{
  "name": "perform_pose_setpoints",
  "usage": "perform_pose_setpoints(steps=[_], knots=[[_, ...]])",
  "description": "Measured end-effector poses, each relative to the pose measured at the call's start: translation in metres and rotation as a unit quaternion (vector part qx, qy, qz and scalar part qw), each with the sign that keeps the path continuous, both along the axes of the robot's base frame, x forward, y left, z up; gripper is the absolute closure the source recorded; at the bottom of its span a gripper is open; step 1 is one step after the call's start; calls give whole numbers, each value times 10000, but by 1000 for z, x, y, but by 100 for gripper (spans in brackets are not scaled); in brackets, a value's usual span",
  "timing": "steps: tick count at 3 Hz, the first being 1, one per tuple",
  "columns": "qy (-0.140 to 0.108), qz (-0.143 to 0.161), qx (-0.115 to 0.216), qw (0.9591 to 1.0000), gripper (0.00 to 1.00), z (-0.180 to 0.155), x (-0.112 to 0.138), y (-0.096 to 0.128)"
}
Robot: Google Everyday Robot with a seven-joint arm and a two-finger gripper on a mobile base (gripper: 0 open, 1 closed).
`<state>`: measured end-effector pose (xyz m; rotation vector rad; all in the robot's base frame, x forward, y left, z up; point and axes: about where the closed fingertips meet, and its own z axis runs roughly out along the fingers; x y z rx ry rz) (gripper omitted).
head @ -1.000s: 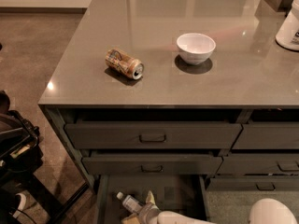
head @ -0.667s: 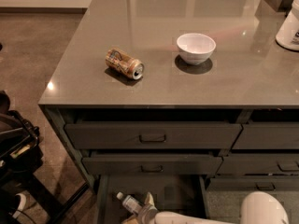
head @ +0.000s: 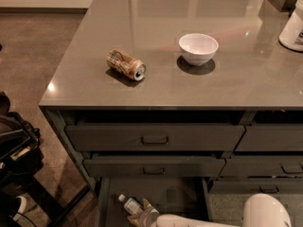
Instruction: Pick blue plastic bottle from bottom drawer and place on counter
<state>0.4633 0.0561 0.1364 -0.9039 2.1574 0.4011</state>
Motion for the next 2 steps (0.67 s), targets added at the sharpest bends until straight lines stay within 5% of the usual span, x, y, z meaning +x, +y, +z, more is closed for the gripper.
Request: perform_pose_setpoints(steps=[2], knots=[[0,0,0,10000,82,0,0,0]])
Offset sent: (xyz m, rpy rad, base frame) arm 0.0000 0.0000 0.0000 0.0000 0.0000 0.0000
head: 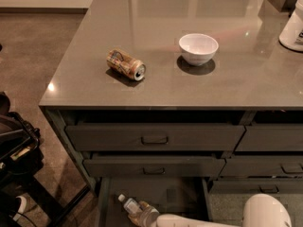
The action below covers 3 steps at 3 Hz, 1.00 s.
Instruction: Pick blue plastic bottle from bottom drawer and place on counter
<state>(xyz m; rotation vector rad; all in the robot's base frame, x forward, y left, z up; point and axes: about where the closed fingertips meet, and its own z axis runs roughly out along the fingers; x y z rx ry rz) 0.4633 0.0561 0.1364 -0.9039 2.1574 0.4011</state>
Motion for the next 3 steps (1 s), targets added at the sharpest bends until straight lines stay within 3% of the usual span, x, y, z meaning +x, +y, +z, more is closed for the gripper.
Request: perform_pose_setpoints(steps=[1,2,3], knots=[[0,0,0,10000,100,0,0,0],[48,88,212,9997,100,8,1,-8],[110,-266,345,9990,100,34,23,-106]])
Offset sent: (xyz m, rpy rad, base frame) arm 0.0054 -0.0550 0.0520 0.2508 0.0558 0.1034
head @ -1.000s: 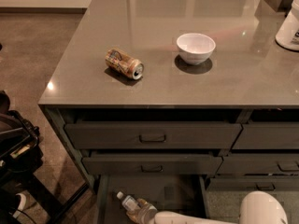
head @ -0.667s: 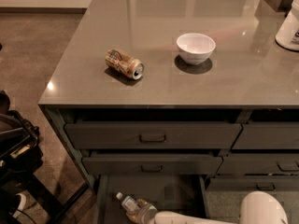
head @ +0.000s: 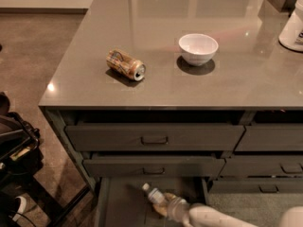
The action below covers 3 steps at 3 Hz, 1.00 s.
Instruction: Pick blue plastic bottle from bottom drawer and place on counter
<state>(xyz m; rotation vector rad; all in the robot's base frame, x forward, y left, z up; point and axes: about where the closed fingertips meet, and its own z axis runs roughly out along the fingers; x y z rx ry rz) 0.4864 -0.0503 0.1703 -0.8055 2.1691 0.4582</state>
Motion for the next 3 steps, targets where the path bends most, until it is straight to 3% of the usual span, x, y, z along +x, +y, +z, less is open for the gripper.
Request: perform_pose_setpoints(steps=[1,2,3], knots=[[-159,-627,-121,9978,100,46,42,-145],[-181,-791,-6,9967,100,97,48,-227],[-117,-457,244,9986,100,103,40,-208]])
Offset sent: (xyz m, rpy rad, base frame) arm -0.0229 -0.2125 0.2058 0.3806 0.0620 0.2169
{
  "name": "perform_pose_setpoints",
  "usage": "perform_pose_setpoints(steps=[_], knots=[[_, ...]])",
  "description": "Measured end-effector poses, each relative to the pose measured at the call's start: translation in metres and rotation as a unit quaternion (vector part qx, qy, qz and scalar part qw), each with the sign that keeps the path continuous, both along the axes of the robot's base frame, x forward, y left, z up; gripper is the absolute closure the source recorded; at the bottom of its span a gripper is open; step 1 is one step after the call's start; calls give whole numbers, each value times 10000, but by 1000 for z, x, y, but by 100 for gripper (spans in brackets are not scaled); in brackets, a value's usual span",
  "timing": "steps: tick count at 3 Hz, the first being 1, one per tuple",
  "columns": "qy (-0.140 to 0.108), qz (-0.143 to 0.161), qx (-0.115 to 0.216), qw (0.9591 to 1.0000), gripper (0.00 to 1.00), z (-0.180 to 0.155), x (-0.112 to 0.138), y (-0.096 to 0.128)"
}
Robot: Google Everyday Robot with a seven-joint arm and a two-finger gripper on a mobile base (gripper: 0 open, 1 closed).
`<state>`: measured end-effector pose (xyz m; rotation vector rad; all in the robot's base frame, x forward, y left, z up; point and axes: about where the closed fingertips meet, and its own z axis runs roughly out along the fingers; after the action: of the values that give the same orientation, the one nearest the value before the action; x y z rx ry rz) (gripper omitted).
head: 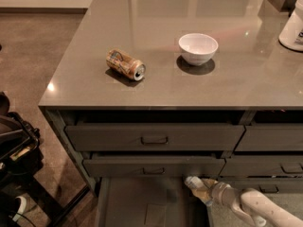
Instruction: Pick blue plastic bottle from bottom drawer and place on counter
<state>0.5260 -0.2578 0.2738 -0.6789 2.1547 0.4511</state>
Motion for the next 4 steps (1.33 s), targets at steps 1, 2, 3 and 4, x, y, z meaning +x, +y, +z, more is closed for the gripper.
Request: perform_pose_setpoints(steps=[1,2,3,4], knots=[[1,2,2,10000,100,0,0,0],[81,86,31,9999,100,-1,-4,7],[256,-317,56,9992,100,14,-31,-6],[594,-740,114,9954,100,18,-85,-1]])
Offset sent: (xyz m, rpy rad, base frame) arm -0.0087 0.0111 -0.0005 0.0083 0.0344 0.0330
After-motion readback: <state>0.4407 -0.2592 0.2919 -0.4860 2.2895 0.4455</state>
